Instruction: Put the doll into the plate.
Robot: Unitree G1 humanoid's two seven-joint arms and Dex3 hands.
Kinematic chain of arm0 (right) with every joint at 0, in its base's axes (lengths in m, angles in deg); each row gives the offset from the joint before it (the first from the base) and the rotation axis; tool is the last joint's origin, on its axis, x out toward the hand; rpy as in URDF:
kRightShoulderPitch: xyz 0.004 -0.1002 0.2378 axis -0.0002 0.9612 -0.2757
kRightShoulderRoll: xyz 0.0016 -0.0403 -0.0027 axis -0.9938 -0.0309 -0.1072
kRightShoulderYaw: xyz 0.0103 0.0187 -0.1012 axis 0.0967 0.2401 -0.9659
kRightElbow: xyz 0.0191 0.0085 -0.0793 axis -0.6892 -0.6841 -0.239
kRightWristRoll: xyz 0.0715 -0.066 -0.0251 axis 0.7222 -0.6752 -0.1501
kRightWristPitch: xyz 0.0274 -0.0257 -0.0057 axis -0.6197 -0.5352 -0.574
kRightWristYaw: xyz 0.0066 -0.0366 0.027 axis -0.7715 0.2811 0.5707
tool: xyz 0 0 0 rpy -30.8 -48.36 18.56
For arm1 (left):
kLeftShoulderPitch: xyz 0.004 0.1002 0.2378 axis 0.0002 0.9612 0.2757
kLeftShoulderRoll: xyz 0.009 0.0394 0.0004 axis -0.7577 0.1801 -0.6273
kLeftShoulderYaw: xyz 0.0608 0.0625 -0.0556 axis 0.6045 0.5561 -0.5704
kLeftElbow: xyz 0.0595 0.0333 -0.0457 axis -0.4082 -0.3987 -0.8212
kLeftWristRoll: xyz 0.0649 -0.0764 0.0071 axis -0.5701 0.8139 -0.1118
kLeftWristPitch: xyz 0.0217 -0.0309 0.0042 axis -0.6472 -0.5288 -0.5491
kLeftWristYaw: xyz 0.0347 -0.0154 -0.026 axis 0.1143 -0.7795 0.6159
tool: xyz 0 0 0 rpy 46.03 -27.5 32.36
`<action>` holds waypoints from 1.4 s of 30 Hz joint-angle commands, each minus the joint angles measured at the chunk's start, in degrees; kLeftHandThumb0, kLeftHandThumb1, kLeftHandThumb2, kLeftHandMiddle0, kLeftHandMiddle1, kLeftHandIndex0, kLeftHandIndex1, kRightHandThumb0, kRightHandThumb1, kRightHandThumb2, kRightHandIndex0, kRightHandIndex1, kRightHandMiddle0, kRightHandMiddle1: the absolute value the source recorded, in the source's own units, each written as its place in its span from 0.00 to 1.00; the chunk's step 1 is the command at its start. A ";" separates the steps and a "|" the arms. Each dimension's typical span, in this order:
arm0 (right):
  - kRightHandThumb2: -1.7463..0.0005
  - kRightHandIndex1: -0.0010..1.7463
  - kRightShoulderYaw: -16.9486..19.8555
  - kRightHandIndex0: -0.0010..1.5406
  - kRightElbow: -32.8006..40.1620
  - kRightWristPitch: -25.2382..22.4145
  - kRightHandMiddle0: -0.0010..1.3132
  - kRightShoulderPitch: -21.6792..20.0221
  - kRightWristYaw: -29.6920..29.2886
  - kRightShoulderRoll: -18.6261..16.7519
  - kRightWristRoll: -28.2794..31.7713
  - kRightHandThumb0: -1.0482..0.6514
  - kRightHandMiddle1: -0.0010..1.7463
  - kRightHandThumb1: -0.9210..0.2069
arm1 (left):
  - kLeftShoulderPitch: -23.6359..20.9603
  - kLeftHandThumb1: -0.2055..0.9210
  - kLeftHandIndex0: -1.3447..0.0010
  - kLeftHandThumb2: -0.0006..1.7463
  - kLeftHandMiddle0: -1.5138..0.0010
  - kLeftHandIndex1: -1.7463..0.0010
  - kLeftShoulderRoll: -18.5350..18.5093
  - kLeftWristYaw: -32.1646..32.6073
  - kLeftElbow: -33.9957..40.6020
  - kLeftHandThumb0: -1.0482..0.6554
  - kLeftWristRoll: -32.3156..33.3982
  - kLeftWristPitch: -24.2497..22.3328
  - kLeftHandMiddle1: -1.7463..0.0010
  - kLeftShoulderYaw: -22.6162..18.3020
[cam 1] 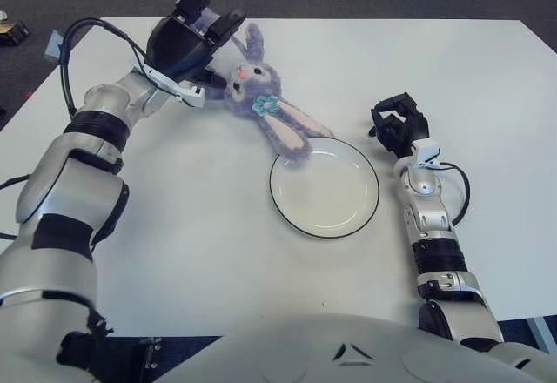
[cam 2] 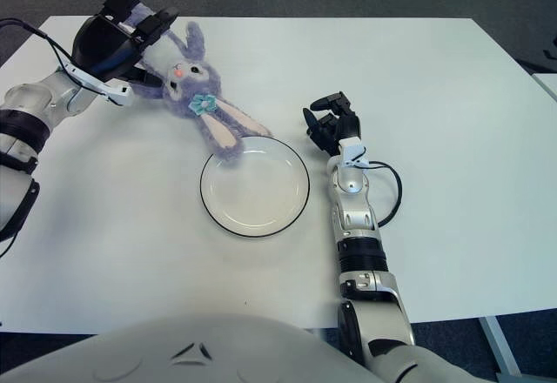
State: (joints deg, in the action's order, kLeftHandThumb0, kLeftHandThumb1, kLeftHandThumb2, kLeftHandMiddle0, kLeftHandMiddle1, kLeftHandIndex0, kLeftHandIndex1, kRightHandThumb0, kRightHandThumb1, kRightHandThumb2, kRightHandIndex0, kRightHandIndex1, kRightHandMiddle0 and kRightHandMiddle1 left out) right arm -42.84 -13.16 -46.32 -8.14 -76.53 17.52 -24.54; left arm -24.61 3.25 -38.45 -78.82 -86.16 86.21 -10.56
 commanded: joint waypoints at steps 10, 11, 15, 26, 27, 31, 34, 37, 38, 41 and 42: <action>0.83 0.86 -0.38 0.46 -1.89 -0.85 0.34 3.35 -0.07 -0.83 -0.29 0.40 0.86 0.00 | -6.11 0.97 0.87 0.01 0.98 1.00 1.48 -19.39 -4.21 0.02 5.46 5.94 1.00 0.19; 0.83 0.86 -0.40 0.46 -1.89 -0.86 0.34 3.36 -0.08 -0.84 -0.31 0.40 0.86 0.00 | -6.26 0.98 0.87 0.01 0.98 1.00 1.54 -20.28 -4.30 0.02 5.78 6.07 1.00 0.19; 0.83 0.86 -0.49 0.46 -1.88 -0.96 0.34 3.48 -0.17 -0.85 -0.46 0.40 0.86 0.00 | -7.04 0.99 0.89 0.01 0.99 1.00 2.39 -23.96 -4.95 0.00 6.95 5.77 1.00 0.30; 0.84 0.86 -0.49 0.46 -1.56 -1.35 0.34 3.73 -0.18 -1.02 -0.39 0.40 0.86 0.00 | -7.66 1.00 0.91 0.03 1.00 1.00 4.22 -31.65 -6.69 0.00 10.49 5.78 1.00 -0.90; 0.84 0.86 -0.46 0.46 -1.47 -1.46 0.34 3.78 -0.12 -1.06 -0.29 0.40 0.86 0.00 | -7.63 1.00 0.91 0.03 1.00 1.00 4.39 -32.37 -6.82 0.00 10.98 5.86 1.00 -1.12; 0.84 0.86 -0.39 0.46 -1.25 -1.74 0.34 3.89 -0.01 -1.15 -0.11 0.40 0.85 0.00 | -7.53 1.00 0.92 0.04 1.00 1.00 4.73 -34.09 -6.93 0.00 12.08 5.78 1.00 -1.41; 0.84 0.86 -0.35 0.46 -1.11 -1.89 0.34 3.95 0.03 -1.19 -0.07 0.40 0.85 0.00 | -7.44 1.00 0.92 0.04 1.00 1.00 5.10 -35.90 -7.21 0.00 12.98 5.49 1.00 -1.68; 0.84 0.86 -0.34 0.45 -0.96 -2.01 0.34 4.05 0.07 -1.17 -0.06 0.40 0.85 0.00 | -7.33 1.00 0.92 0.04 1.00 1.00 5.29 -37.80 -7.40 0.00 13.85 5.37 1.00 -2.11; 0.84 0.86 -0.34 0.45 -0.92 -2.04 0.34 4.08 0.08 -1.17 -0.07 0.40 0.85 0.00 | -7.30 1.00 0.92 0.05 0.99 1.00 5.33 -38.28 -7.43 0.00 14.06 5.33 1.00 -2.21; 0.84 0.86 -0.35 0.45 -0.75 -2.13 0.34 4.20 0.11 -1.13 -0.09 0.40 0.85 0.00 | -7.21 1.00 0.92 0.05 0.99 1.00 5.55 -39.98 -7.55 0.00 14.83 4.91 1.00 -2.52; 0.84 0.86 -0.35 0.45 -0.68 -2.17 0.34 4.26 0.13 -1.11 -0.10 0.40 0.85 0.00 | -7.17 1.00 0.92 0.05 0.99 1.00 5.65 -40.47 -7.60 0.00 15.00 4.64 1.00 -2.57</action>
State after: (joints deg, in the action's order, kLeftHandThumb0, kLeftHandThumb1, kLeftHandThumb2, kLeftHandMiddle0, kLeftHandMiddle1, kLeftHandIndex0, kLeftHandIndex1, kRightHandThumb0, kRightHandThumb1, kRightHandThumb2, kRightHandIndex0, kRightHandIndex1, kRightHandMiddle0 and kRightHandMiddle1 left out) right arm -42.99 -12.17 -47.55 -7.53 -76.54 17.13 -24.66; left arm -30.93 8.61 -77.03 -86.15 -72.02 91.72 -12.62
